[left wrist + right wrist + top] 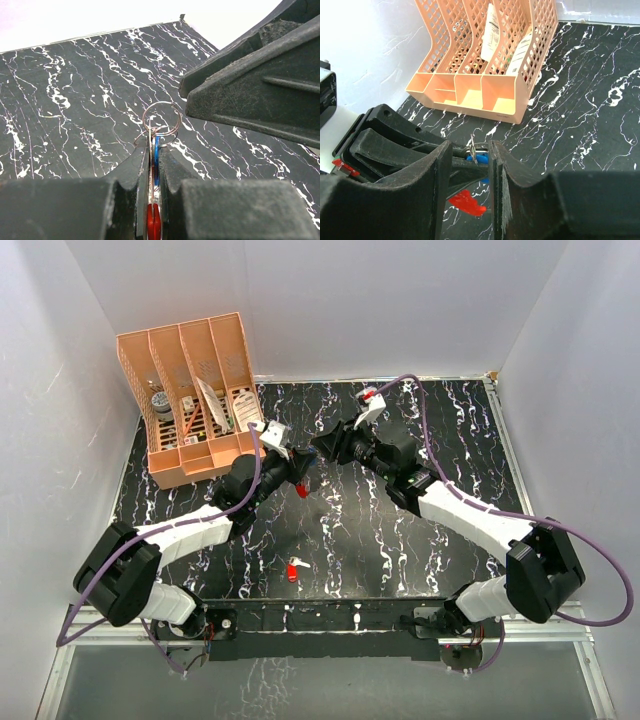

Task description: Put the keys on the keyring

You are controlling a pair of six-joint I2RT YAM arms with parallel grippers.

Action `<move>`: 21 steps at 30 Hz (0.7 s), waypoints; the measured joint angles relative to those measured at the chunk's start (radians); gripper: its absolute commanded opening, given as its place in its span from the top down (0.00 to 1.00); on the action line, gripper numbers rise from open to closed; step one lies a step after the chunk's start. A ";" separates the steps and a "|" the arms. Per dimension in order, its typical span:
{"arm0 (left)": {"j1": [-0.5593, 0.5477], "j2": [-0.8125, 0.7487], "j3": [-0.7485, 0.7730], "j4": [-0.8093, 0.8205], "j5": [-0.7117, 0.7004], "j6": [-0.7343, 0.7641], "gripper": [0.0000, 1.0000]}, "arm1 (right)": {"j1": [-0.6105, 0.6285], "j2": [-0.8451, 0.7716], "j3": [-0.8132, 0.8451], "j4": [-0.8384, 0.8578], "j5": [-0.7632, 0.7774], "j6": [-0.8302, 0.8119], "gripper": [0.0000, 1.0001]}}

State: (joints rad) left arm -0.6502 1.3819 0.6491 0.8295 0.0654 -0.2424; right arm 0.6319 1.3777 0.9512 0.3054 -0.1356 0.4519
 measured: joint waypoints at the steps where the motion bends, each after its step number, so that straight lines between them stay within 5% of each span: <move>1: 0.000 0.000 0.000 0.000 0.002 -0.001 1.00 | 0.000 0.001 0.000 0.003 0.000 0.000 0.68; 21: 0.000 -0.010 0.011 -0.001 0.019 -0.005 1.00 | 0.000 0.030 0.000 0.013 -0.002 0.001 0.85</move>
State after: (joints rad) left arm -0.6502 1.3724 0.6605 0.8288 0.0841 -0.2470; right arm 0.6319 1.4075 0.9512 0.3180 -0.1375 0.4530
